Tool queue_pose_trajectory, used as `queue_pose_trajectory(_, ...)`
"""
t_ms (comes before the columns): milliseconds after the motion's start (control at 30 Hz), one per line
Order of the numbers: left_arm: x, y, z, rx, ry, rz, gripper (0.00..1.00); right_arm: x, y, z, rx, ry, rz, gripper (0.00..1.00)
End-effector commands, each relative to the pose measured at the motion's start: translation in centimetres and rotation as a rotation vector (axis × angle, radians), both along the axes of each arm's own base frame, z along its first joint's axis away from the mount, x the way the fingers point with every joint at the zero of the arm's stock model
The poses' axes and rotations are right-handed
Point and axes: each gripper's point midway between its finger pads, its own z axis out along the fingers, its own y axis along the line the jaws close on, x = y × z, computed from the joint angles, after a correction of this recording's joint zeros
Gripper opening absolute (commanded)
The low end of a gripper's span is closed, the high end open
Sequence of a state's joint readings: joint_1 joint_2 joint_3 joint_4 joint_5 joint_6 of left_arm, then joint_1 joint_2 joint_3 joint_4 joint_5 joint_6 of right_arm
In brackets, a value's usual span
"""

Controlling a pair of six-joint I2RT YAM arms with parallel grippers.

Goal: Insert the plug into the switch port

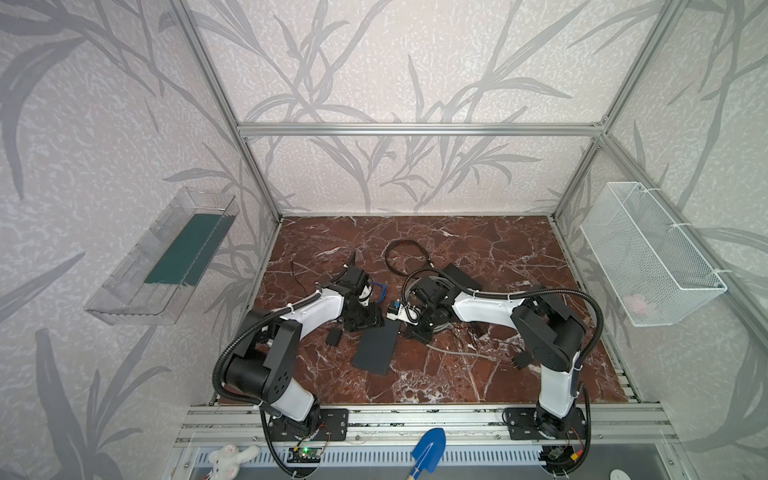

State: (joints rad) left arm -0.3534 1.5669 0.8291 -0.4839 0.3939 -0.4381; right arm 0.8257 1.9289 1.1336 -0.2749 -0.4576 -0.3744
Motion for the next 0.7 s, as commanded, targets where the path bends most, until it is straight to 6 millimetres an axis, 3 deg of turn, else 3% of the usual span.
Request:
queue_pose_trajectory(0,-0.2,-0.5,-0.4,-0.023,0.006,-0.004,0.62,-1.8,-0.3,0.4,0.008,0.024,0.04,0.03)
queue_pose_trajectory(167,-0.6,-0.6,-0.1,-0.032,0.004,-0.025,0.62,-0.3,-0.2,0.3,-0.017,-0.011,-0.013,0.04)
queue_pose_trajectory(467,-1.8,-2.0,0.1,-0.091,0.026,-0.125,0.59,1.7,2.7,3.6,0.065,-0.027,-0.062,0.04)
queue_pose_trajectory(667,-2.2,-2.5,-0.1,-0.091,0.053,-0.157,0.59,2.7,3.1,4.1,0.025,-0.057,-0.037,0.04)
